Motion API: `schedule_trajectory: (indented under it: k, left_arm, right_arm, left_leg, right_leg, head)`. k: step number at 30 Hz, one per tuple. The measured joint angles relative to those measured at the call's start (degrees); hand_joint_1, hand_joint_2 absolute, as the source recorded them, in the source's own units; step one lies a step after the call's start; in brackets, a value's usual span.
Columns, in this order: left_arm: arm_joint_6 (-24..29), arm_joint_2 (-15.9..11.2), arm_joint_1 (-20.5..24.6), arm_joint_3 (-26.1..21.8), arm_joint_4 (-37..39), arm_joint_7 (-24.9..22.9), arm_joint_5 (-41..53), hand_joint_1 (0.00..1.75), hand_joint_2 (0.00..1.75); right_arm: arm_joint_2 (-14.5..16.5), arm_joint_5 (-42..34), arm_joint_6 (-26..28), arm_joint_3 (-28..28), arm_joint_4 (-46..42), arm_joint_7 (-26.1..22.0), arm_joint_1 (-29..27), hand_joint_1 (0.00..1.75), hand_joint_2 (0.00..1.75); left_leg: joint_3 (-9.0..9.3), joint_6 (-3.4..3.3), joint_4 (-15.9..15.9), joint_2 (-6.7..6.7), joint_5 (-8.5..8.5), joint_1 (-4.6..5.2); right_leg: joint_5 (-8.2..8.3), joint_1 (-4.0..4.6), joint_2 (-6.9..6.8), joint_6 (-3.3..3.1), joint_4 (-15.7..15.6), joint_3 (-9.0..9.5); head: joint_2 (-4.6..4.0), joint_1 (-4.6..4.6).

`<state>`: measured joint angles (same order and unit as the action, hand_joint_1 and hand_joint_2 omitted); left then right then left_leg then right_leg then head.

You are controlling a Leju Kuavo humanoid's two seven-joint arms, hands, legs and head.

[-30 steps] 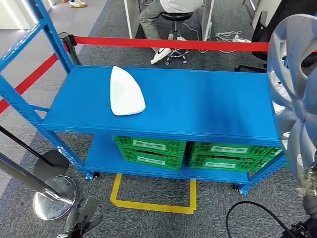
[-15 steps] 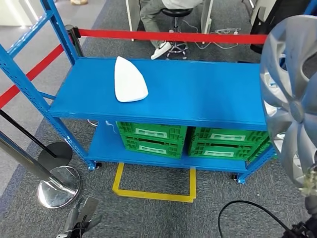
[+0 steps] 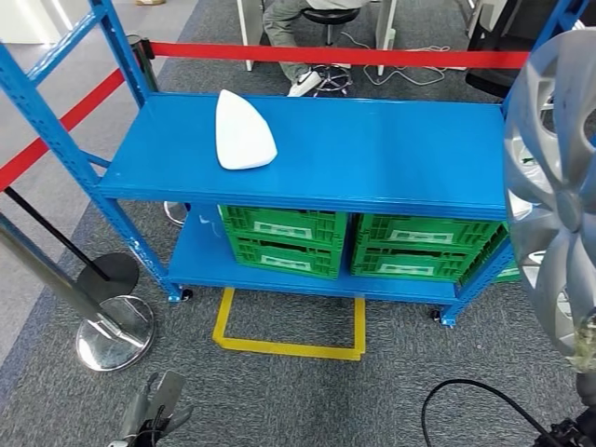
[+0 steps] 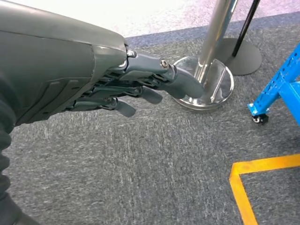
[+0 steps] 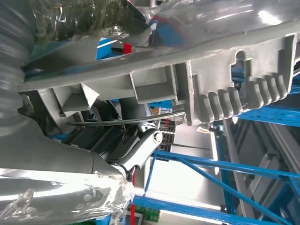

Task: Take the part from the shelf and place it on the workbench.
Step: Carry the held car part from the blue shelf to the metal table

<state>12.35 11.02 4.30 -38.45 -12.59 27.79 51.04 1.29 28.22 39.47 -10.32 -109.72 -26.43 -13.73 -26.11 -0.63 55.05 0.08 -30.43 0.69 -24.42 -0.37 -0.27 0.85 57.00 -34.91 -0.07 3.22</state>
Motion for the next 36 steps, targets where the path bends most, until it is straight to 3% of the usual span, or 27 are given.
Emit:
schedule_trajectory:
  k: [3, 7, 8, 9, 11, 12, 13, 14, 16, 17, 19, 20, 22, 24, 25, 26, 27, 29, 31, 32, 34, 36]
  left_arm:
    - [0.0, 0.2, -0.1, 0.0, 0.0, 0.0, 0.0, 0.0, 1.75]
    - [0.0, 0.3, -0.1, 0.0, 0.0, 0.0, 0.0, 0.0, 1.75]
    - [0.0, 0.2, 0.0, 0.0, 0.0, 0.0, 0.0, 0.0, 1.75]
    - [0.1, 0.2, 0.0, 0.0, 0.0, 0.0, 0.0, 0.0, 1.75]
    - [0.2, 0.1, 0.0, -0.1, 0.0, 0.0, 0.0, 0.0, 1.75]
    - [0.2, 0.1, 0.0, -0.1, 0.0, 0.0, 0.0, 0.0, 1.75]
    - [0.2, 0.2, 0.0, -0.1, 0.0, 0.0, 0.0, 0.0, 1.75]
    - [0.2, 0.1, 0.0, -0.1, 0.0, 0.0, 0.0, 0.0, 1.75]
    - [0.2, 0.1, 0.0, -0.1, 0.0, 0.0, 0.0, 0.0, 1.75]
    - [0.2, 0.1, 0.0, -0.1, 0.0, 0.0, 0.0, 0.0, 1.75]
    - [0.2, 0.1, -0.1, -0.1, 0.0, 0.0, 0.0, 0.0, 1.75]
    - [0.2, 0.1, -0.1, -0.1, 0.0, 0.0, 0.0, 0.0, 1.75]
    - [0.2, 0.0, -0.1, -0.1, 0.0, 0.0, 0.0, 0.0, 1.75]
    - [0.2, 0.0, 0.0, -0.1, 0.0, 0.0, 0.0, 0.0, 1.75]
    - [0.2, 0.0, 0.0, -0.1, 0.0, 0.0, 0.0, 0.0, 1.75]
    - [0.2, 0.0, 0.0, -0.1, 0.0, -0.1, 0.1, 0.0, 1.75]
    - [0.2, 0.0, 0.0, -0.1, 0.0, -0.2, 0.1, 0.0, 1.75]
    - [0.2, 0.0, 0.1, -0.1, 0.0, -0.3, 0.1, 0.0, 1.75]
    - [0.2, -0.1, 0.2, -0.1, 0.0, -0.3, 0.1, 0.0, 1.75]
    - [0.2, -0.2, 0.3, 0.0, 0.0, -0.3, 0.1, 0.0, 1.75]
    - [0.2, -0.1, 0.3, 0.0, 0.0, -0.3, 0.1, 0.0, 1.75]
    - [0.2, 0.0, 0.2, 0.0, 0.0, -0.3, 0.1, 0.0, 1.75]
  right_arm:
    - [-0.1, -0.5, 0.0, 0.0, -0.3, -0.2, -0.2, 1.75, 1.75]
    - [-0.3, -0.6, 0.0, 0.0, -0.3, -0.2, -0.3, 1.75, 1.75]
    - [-0.3, -0.6, 0.0, 0.1, -0.3, -0.2, -0.3, 1.75, 1.75]
    - [-0.4, -0.7, 0.0, 0.2, -0.4, -0.3, -0.3, 1.75, 1.75]
    - [-0.5, -0.7, 0.0, 0.4, -0.4, -0.4, -0.3, 1.75, 1.75]
    - [-0.6, -0.8, 0.0, 0.4, -0.4, -0.4, -0.3, 1.75, 1.75]
    - [-0.7, -0.8, 0.0, 0.5, -0.4, -0.4, -0.3, 1.75, 1.75]
    - [-0.7, -0.8, 0.0, 0.5, -0.4, -0.4, -0.3, 1.75, 1.75]
    - [-0.7, -0.8, 0.0, 0.5, -0.5, -0.4, -0.3, 1.75, 1.75]
    - [-0.7, -0.8, 0.0, 0.5, -0.6, -0.4, -0.3, 1.75, 1.75]
    - [-0.7, -0.8, 0.0, 0.5, -0.6, -0.4, -0.3, 1.75, 1.75]
    - [-0.7, -0.8, 0.0, 0.5, -0.6, -0.4, -0.3, 1.75, 1.75]
    - [-0.7, -0.8, 0.0, 0.5, -0.6, -0.4, -0.2, 1.75, 1.75]
    - [-0.7, -0.9, 0.0, 0.5, -0.6, -0.4, -0.2, 1.75, 1.75]
    - [-0.7, -1.0, 0.0, 0.6, -0.6, -0.4, -0.2, 1.75, 1.75]
    - [-0.7, -1.2, 0.0, 0.6, -0.6, -0.4, -0.3, 1.75, 1.75]
    - [-0.7, -1.4, 0.0, 0.6, -0.6, -0.4, -0.3, 1.75, 1.75]
    - [-0.7, -1.8, 0.0, 0.6, -0.7, -0.4, -0.4, 1.75, 1.75]
    - [-0.8, -2.0, 0.0, 0.6, -0.8, -0.4, -0.4, 1.75, 1.75]
    - [-0.8, -2.0, 0.0, 0.6, -0.8, -0.5, -0.4, 1.75, 1.75]
    - [-0.8, -2.0, 0.0, 0.6, -0.8, -0.5, -0.4, 1.75, 1.75]
    - [-0.8, -2.0, 0.0, 0.6, -0.9, -0.6, -0.4, 1.75, 1.75]
  left_leg:
    - [-0.74, -0.75, -0.6, 0.18, 1.28, -0.1]
    - [-0.97, -0.99, -0.8, 0.34, 1.76, -0.25]
    - [-1.22, -1.16, -0.7, 0.36, 1.93, -0.26]
    - [-1.76, -1.35, -0.7, 0.38, 2.33, -0.23]
    - [-4.43, -1.63, -0.2, 0.46, 4.01, -0.17]
    - [-5.83, -1.53, 0.2, 0.49, 4.83, -0.14]
    - [-7.11, -1.34, 0.7, 0.49, 5.48, -0.15]
    - [-7.82, -1.1, 1.1, 0.47, 5.78, -0.09]
    - [-8.84, -0.53, 1.8, 0.43, 6.47, 0.06]
    - [-9.18, -0.25, 2.0, 0.41, 6.92, 0.11]
    - [-9.71, 0.35, 2.1, 0.33, 7.46, 0.05]
    - [-10.1, 0.71, 2.7, 0.24, 6.65, -0.01]
    - [-11.51, 1.44, 7.0, 0.08, 2.05, -0.26]
    - [-13.11, 1.91, 14.3, 0.07, -3.13, -0.51]
    - [-13.38, 1.99, 17.1, 0.07, -4.17, -0.57]
    - [-12.88, 1.96, 18.2, 0.07, -3.88, -0.6]
    - [-11.49, 1.81, 17.3, 0.07, -2.64, -0.6]
    - [-6.3, 1.1, 10.4, 0.01, 0.2, -0.47]
    - [-1.47, 0.31, 2.7, -0.09, 0.75, -0.22]
    - [-0.42, 0.05, 0.7, -0.13, 0.49, -0.08]
    - [-0.53, -0.37, -0.5, -0.08, 0.85, -0.08]
    - [-1.32, -1.06, -0.8, 0.16, 1.92, -0.26]
  right_leg:
    - [0.2, -0.2, 0.03, 0.96, 0.1, -0.52]
    - [-0.5, -0.24, 0.12, 1.13, 0.5, -0.77]
    - [-1.56, -0.25, 0.13, 1.24, 1.3, -1.17]
    - [-3.91, -0.29, 0.13, 1.44, 3.8, -2.0]
    - [-7.77, -0.39, 0.13, 2.04, 11.2, -2.85]
    - [-7.94, -0.44, 0.12, 2.23, 12.6, -1.8]
    - [-6.76, -0.49, 0.11, 2.33, 10.9, 0.61]
    - [-6.15, -0.47, 0.11, 2.28, 6.8, 3.66]
    - [-6.63, -0.37, 0.2, 1.82, 0.5, 7.67]
    - [-7.07, -0.24, 0.26, 1.47, -0.7, 8.21]
    - [-6.44, -0.24, 0.21, 0.43, -0.9, 7.31]
    - [-5.98, -0.29, 0.15, -0.16, -0.9, 6.89]
    - [-4.86, -0.46, 0.0, -1.1, -1.0, 5.84]
    - [-3.76, -0.42, -0.02, -1.38, -0.9, 4.42]
    - [-3.23, -0.39, -0.02, -1.39, -0.8, 3.69]
    - [-2.73, -0.35, -0.01, -1.37, -0.7, 2.94]
    - [-2.25, -0.3, 0.02, -1.31, -0.6, 2.23]
    - [-1.43, -0.17, 0.1, -1.04, -0.4, 1.12]
    - [-0.61, -0.01, 0.07, -0.49, -0.3, 0.42]
    - [-0.15, -0.02, 0.01, -0.13, -0.3, 0.12]
    - [0.62, -0.12, -0.02, 0.63, -0.4, -0.48]
    - [-1.13, -0.18, 0.11, 1.21, 1.1, -1.67]
  head:
    - [0.0, -0.01]
    - [0.0, -0.04]
    - [0.0, -0.12]
    - [0.0, -0.2]
    - [0.0, -0.34]
    - [0.0, -0.34]
    - [0.0, -0.35]
    - [0.0, -0.36]
    - [0.0, -0.32]
    - [0.0, -0.29]
    - [0.0, -0.33]
    - [0.0, -0.23]
    - [0.0, -0.07]
    - [0.0, 0.04]
    - [0.0, 0.04]
    - [0.0, 0.05]
    - [0.0, 0.06]
    - [0.0, 0.07]
    - [0.0, 0.01]
    - [0.0, 0.0]
    - [0.0, 0.01]
    - [0.0, -0.13]
